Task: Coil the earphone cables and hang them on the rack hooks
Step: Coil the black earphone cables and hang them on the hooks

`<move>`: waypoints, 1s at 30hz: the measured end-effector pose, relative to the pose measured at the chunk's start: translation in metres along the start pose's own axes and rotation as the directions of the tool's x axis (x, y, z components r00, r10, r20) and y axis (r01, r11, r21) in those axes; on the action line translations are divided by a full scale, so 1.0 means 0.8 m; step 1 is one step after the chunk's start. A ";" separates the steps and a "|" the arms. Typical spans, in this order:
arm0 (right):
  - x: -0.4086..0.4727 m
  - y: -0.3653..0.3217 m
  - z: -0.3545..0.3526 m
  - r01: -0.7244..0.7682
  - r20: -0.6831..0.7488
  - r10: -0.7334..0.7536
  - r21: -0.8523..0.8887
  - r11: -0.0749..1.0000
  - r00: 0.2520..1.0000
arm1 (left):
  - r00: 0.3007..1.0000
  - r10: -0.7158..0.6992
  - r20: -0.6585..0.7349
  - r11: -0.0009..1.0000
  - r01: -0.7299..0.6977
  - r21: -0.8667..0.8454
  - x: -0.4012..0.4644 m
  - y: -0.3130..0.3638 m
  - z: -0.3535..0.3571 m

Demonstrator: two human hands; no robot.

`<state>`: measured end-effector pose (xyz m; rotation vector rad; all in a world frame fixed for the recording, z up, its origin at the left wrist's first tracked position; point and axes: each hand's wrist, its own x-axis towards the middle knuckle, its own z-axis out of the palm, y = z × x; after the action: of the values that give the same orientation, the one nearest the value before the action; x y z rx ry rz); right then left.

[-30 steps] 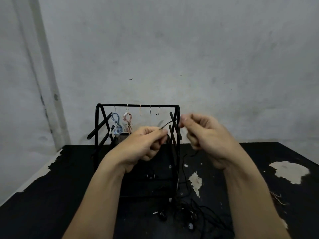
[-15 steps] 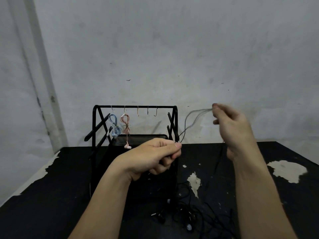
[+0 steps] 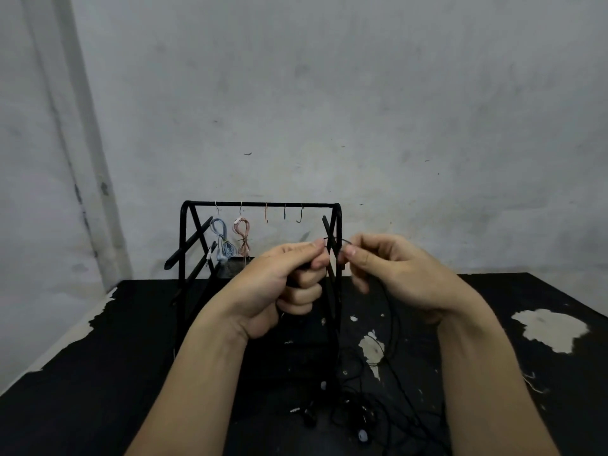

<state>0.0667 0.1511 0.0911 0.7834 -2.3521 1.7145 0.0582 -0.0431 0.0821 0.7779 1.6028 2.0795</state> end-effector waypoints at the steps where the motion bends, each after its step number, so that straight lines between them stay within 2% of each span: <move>1: 0.002 0.002 0.001 0.012 -0.052 -0.009 0.053 0.999 0.999 | 1.000 -0.012 0.000 1.000 0.012 -0.014 0.000 0.000 0.001; 4: 0.009 0.003 0.011 0.036 -0.163 -0.012 0.146 0.989 0.987 | 0.991 -0.110 0.080 0.994 0.111 -0.013 0.000 -0.004 0.012; 6: 0.013 0.004 0.018 0.033 -0.167 -0.008 0.151 0.988 0.986 | 0.972 -0.159 0.175 0.987 0.161 0.006 -0.001 -0.008 0.023; 8: 0.014 0.007 0.023 0.033 -0.135 -0.010 0.174 0.984 0.991 | 0.960 -0.152 0.233 0.985 0.166 -0.040 0.000 -0.009 0.028; 11: 0.015 0.015 0.025 -0.008 -0.090 0.030 0.236 0.972 0.995 | 0.969 -0.089 0.231 0.977 0.130 -0.170 0.001 -0.003 0.026; 13: 0.016 0.020 0.027 -0.052 -0.047 0.063 0.198 0.979 0.997 | 0.986 -0.055 0.158 0.965 0.093 -0.244 0.000 0.003 0.023; 16: 0.016 0.026 0.034 -0.145 0.078 0.136 0.133 0.980 0.988 | 1.000 -0.019 -0.023 0.954 0.012 -0.301 -0.003 0.012 0.020; 20: 0.010 0.023 0.046 -0.200 0.179 0.226 -0.152 0.968 0.958 | 0.991 0.039 -0.130 0.923 -0.086 -0.375 -0.004 0.021 0.009; 24: 0.007 0.022 0.064 -0.168 0.393 0.305 -0.346 0.923 0.868 | 0.982 0.078 -0.171 0.911 -0.140 -0.388 -0.002 0.023 -0.005; 30: 0.000 0.013 0.083 -0.144 0.579 0.398 -0.433 0.890 0.711 | 0.928 0.153 -0.339 0.925 -0.255 -0.281 0.011 0.013 -0.019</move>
<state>0.0745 0.0927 0.0595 1.1531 -3.2837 1.1036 0.0418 -0.0517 0.0908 0.5416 1.3147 2.6424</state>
